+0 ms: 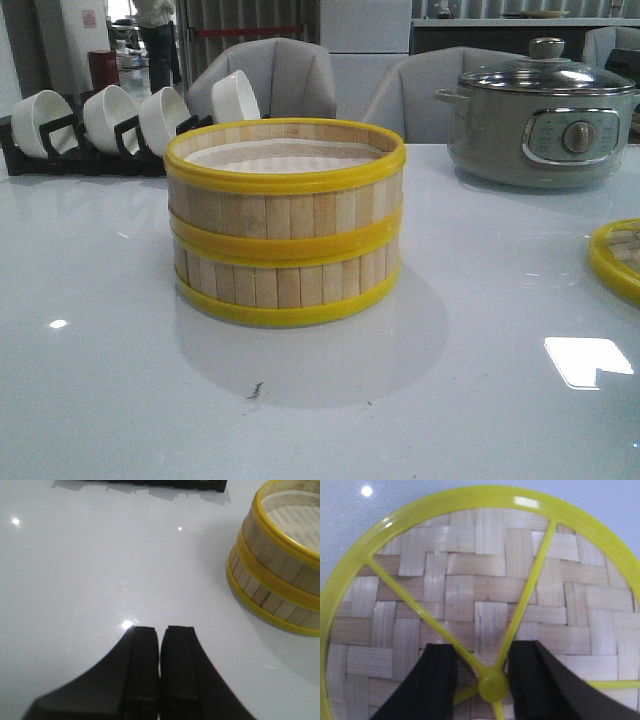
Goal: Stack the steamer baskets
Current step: 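Lower the right gripper onto the woven lid's center knob and grasp it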
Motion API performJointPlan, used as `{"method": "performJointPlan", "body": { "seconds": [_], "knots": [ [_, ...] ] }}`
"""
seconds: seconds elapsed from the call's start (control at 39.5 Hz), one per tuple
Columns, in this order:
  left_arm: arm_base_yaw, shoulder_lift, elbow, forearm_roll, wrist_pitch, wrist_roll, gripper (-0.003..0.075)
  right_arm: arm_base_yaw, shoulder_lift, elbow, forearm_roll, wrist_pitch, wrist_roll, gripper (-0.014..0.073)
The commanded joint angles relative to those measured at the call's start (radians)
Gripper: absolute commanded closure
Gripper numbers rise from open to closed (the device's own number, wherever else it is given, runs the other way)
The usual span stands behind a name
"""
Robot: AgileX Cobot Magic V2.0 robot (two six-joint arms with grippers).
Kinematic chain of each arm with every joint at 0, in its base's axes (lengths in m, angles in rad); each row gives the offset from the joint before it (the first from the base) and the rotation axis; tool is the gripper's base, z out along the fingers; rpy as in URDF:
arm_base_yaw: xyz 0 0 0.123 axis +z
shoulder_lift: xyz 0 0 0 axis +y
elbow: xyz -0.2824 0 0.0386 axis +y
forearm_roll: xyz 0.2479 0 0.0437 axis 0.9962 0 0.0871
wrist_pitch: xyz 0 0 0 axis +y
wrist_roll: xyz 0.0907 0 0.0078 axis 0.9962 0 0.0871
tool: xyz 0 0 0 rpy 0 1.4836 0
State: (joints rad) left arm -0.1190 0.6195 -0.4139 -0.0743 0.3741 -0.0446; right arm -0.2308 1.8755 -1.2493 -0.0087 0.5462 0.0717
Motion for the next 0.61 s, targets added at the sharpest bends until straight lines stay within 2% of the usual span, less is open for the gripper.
{"method": "performJointPlan", "body": {
  "seconds": [0.0, 0.58],
  "knots": [
    [-0.001, -0.003, -0.03, -0.008, -0.084, -0.007, 0.0634, 0.001, -0.047, -0.031, -0.014, -0.011, -0.004, 0.0222],
    [-0.001, -0.003, -0.03, -0.008, -0.084, -0.007, 0.0634, 0.001, -0.096, -0.031, -0.014, 0.019, -0.004, 0.0222]
  ]
}}
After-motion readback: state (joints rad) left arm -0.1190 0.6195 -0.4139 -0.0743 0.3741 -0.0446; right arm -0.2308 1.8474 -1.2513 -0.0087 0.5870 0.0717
